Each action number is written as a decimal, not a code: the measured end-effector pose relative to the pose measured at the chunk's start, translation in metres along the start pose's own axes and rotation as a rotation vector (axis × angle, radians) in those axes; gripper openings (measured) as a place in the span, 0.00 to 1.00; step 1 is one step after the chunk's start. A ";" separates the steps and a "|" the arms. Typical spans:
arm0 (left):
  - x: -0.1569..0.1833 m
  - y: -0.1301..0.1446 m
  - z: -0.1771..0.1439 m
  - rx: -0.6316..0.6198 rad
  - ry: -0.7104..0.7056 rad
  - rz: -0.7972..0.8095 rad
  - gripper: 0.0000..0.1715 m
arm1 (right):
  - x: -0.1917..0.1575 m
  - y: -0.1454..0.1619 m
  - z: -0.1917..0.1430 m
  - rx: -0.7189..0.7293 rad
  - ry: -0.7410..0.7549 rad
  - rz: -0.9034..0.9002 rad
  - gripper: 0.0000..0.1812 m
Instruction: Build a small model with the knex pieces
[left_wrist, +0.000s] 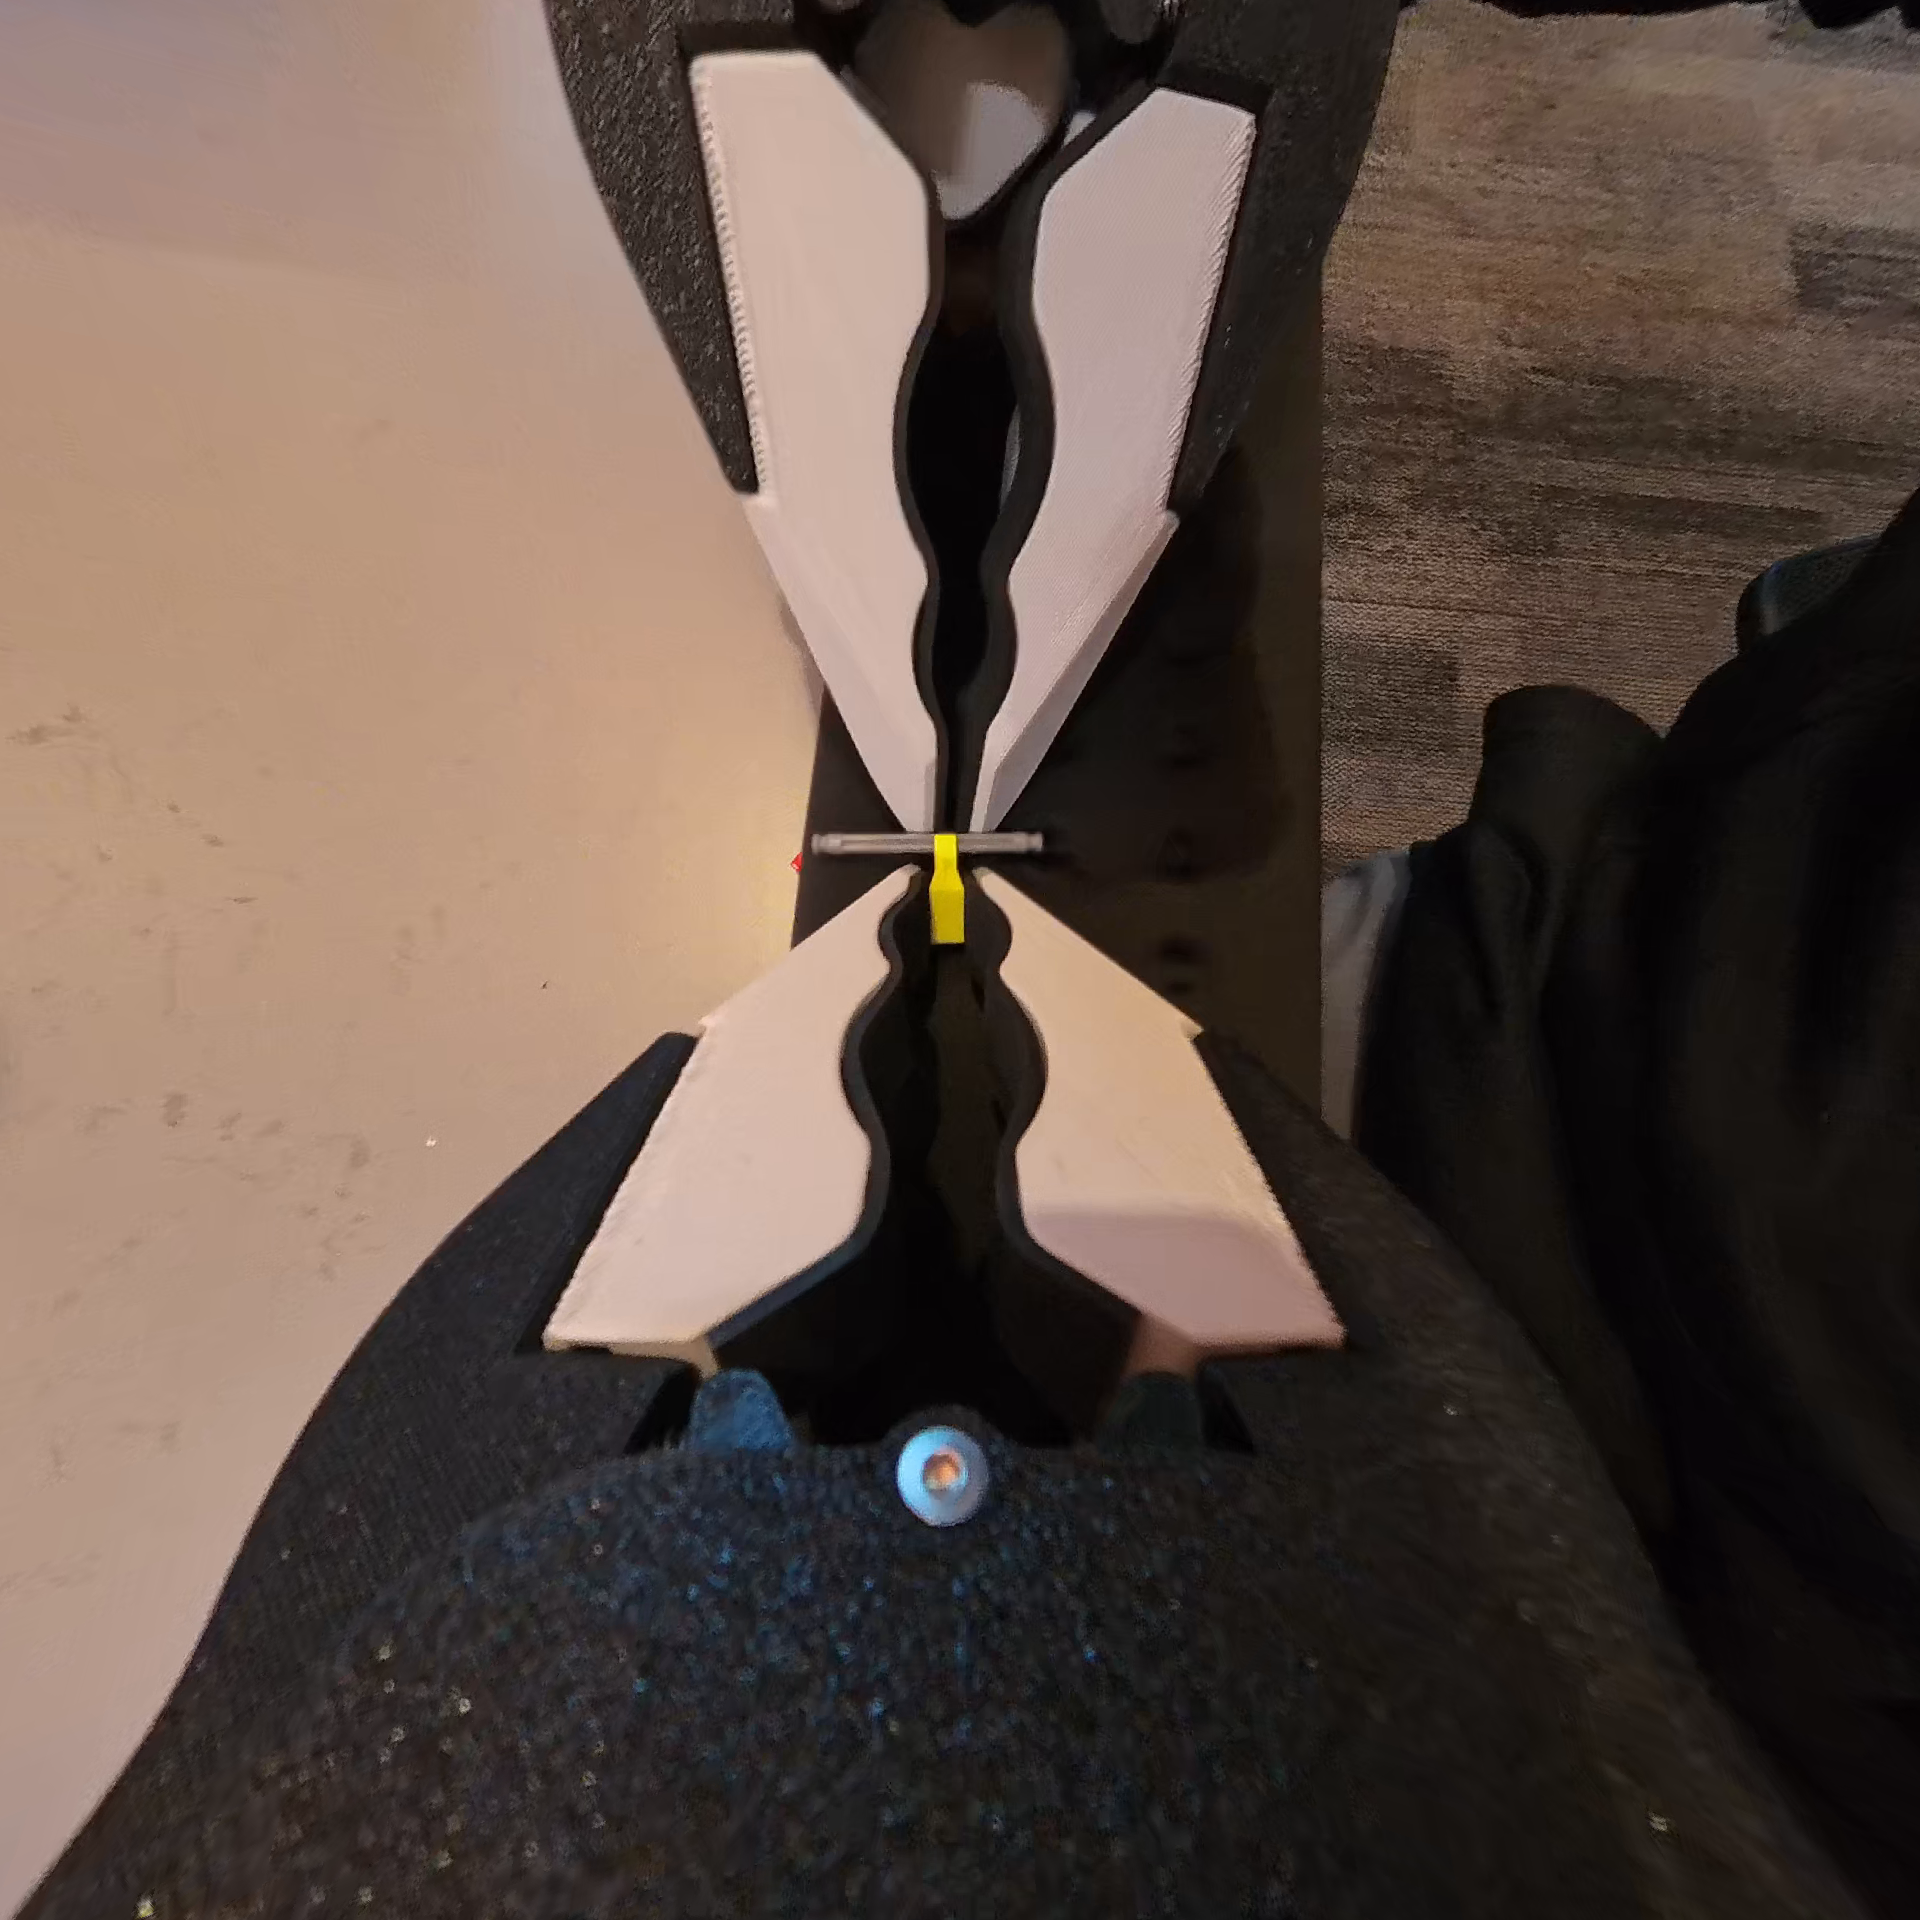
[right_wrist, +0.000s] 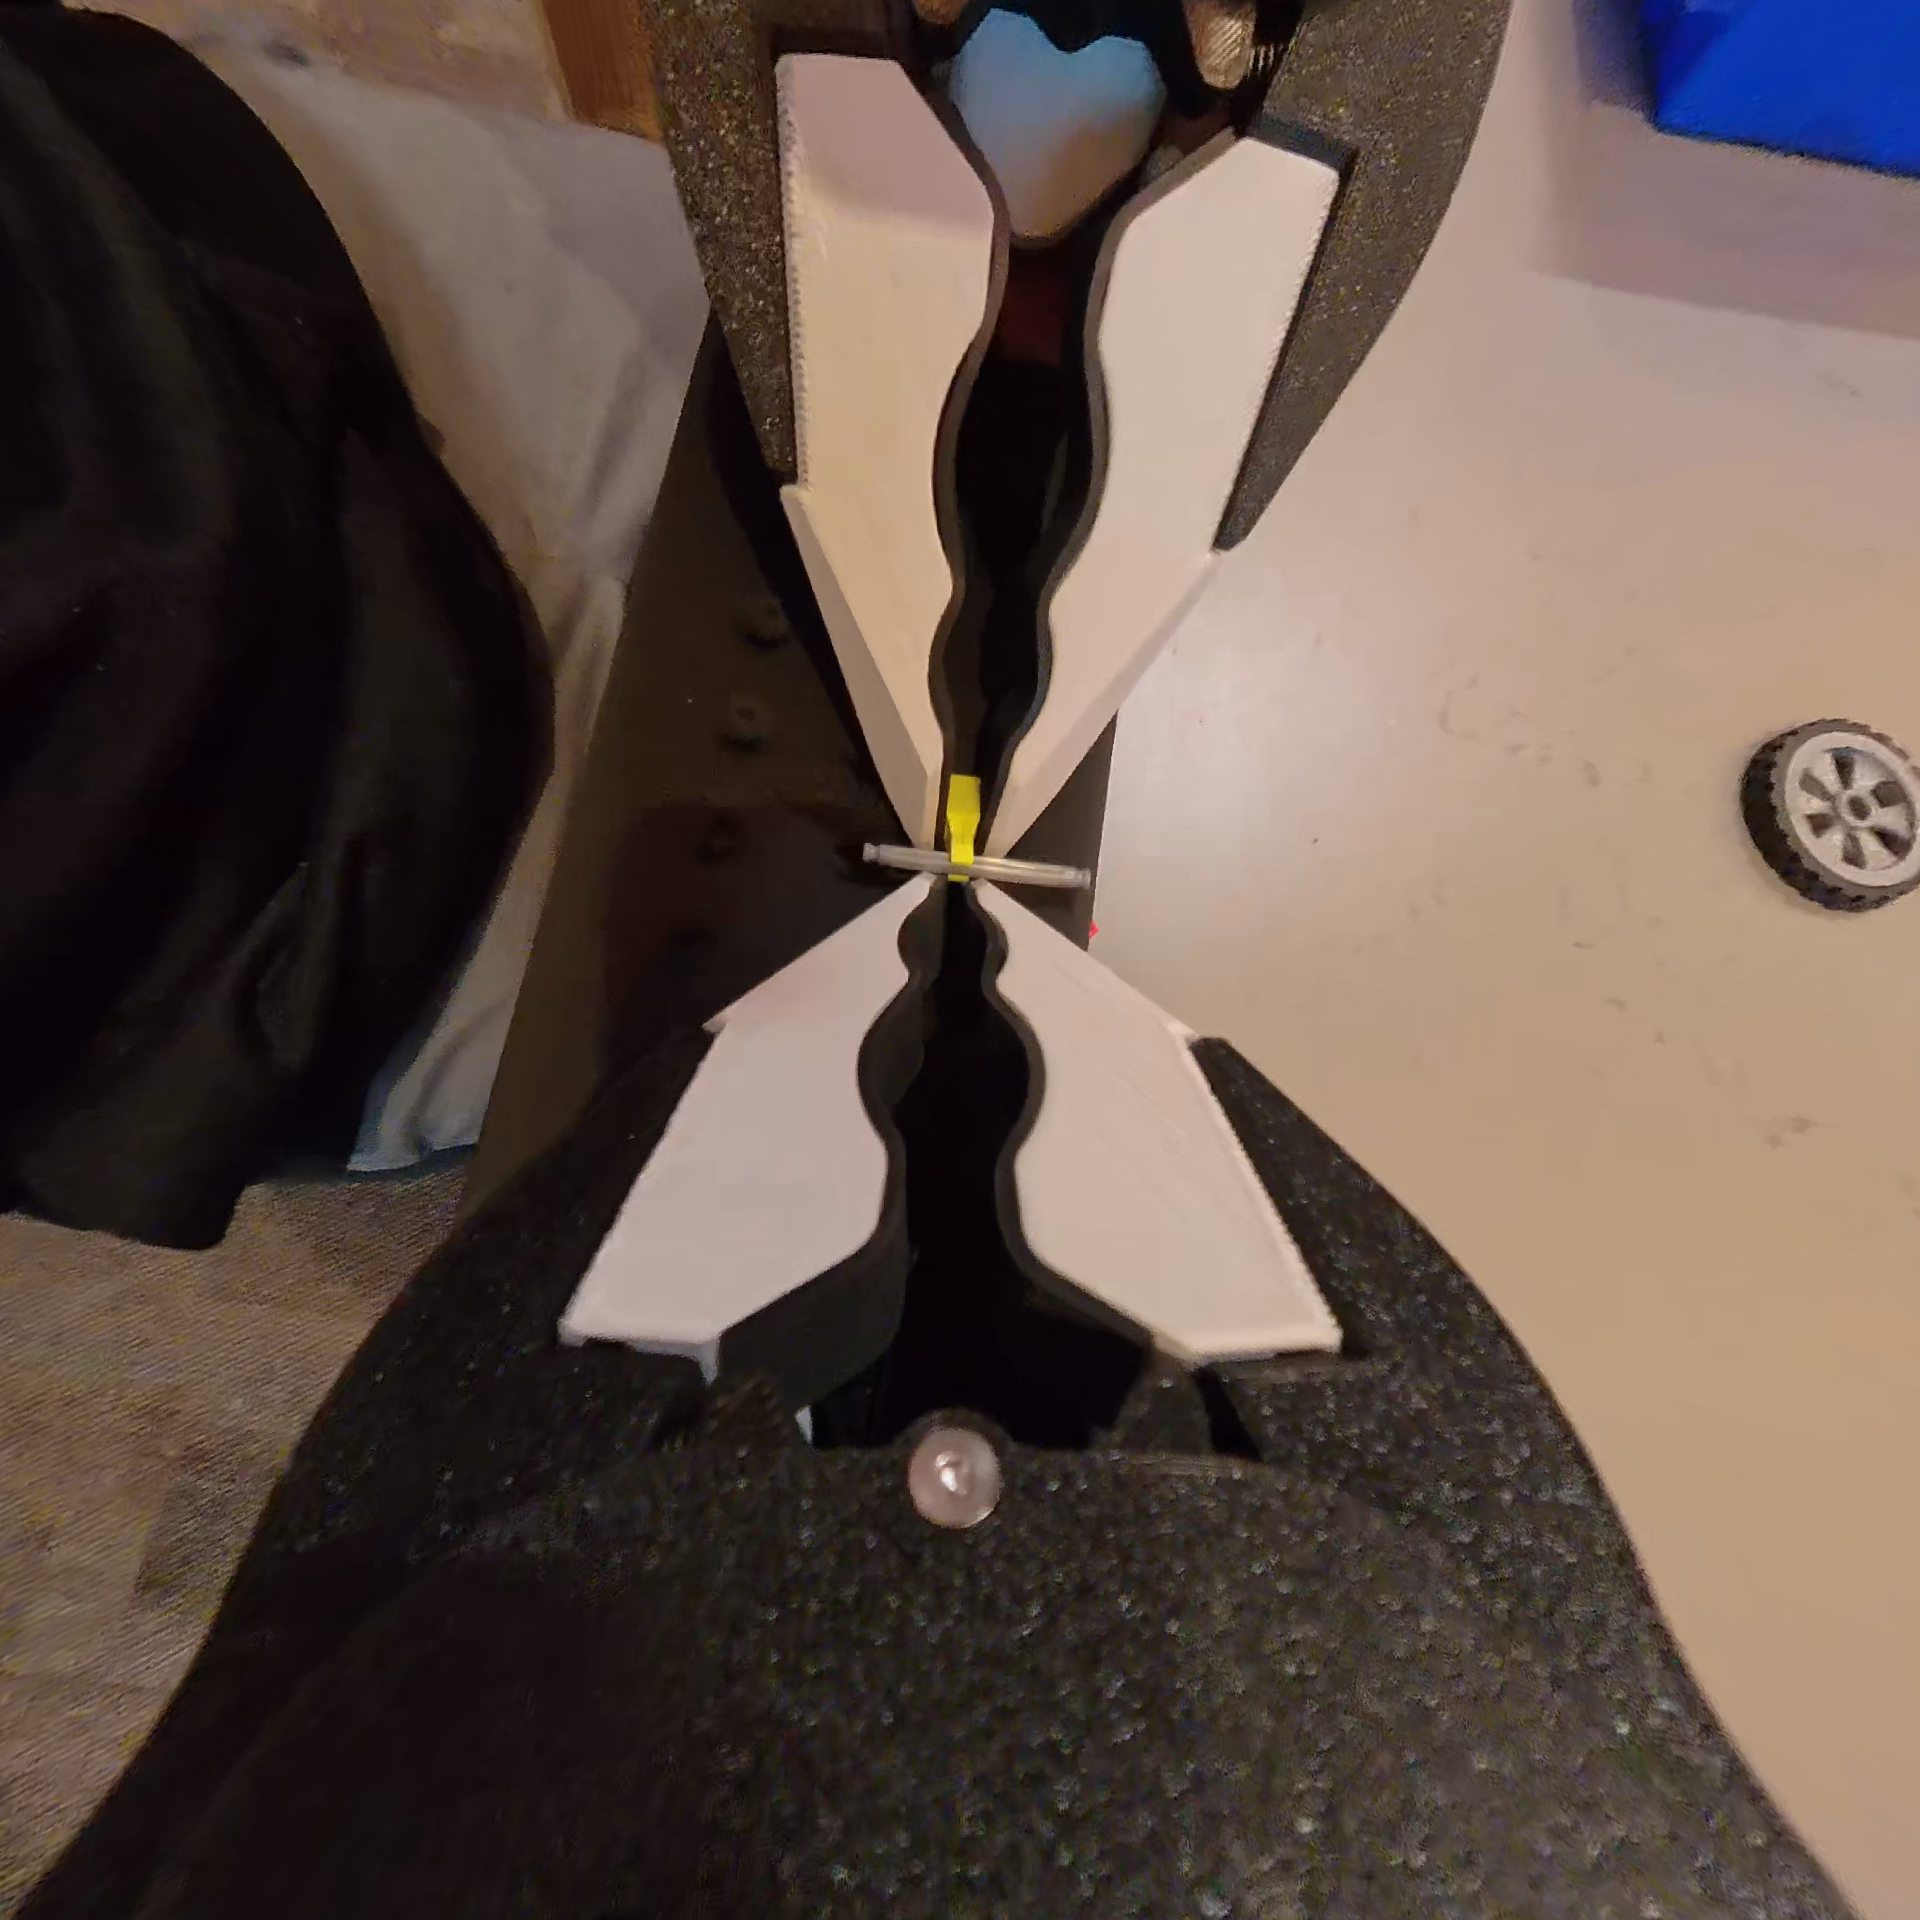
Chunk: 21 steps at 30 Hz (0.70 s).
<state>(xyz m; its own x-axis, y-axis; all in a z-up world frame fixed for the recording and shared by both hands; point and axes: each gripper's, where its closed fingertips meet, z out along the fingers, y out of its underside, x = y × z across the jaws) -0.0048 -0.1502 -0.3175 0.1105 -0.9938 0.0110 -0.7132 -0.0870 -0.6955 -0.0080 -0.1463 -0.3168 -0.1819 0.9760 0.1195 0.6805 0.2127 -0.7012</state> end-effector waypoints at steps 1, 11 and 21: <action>0.000 0.000 0.000 0.001 -0.003 0.001 0.02 | 0.000 0.000 -0.001 0.005 0.012 -0.008 0.01; 0.000 0.000 -0.001 0.001 0.003 -0.002 0.02 | 0.003 -0.003 -0.007 0.047 0.026 0.026 0.02; -0.001 0.001 -0.001 -0.003 0.001 -0.001 0.02 | 0.001 -0.004 -0.003 0.045 0.006 0.017 0.00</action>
<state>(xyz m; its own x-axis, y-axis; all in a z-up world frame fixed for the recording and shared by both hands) -0.0058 -0.1497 -0.3175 0.1104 -0.9938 0.0119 -0.7149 -0.0877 -0.6937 -0.0085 -0.1466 -0.3114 -0.1664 0.9798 0.1112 0.6505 0.1938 -0.7344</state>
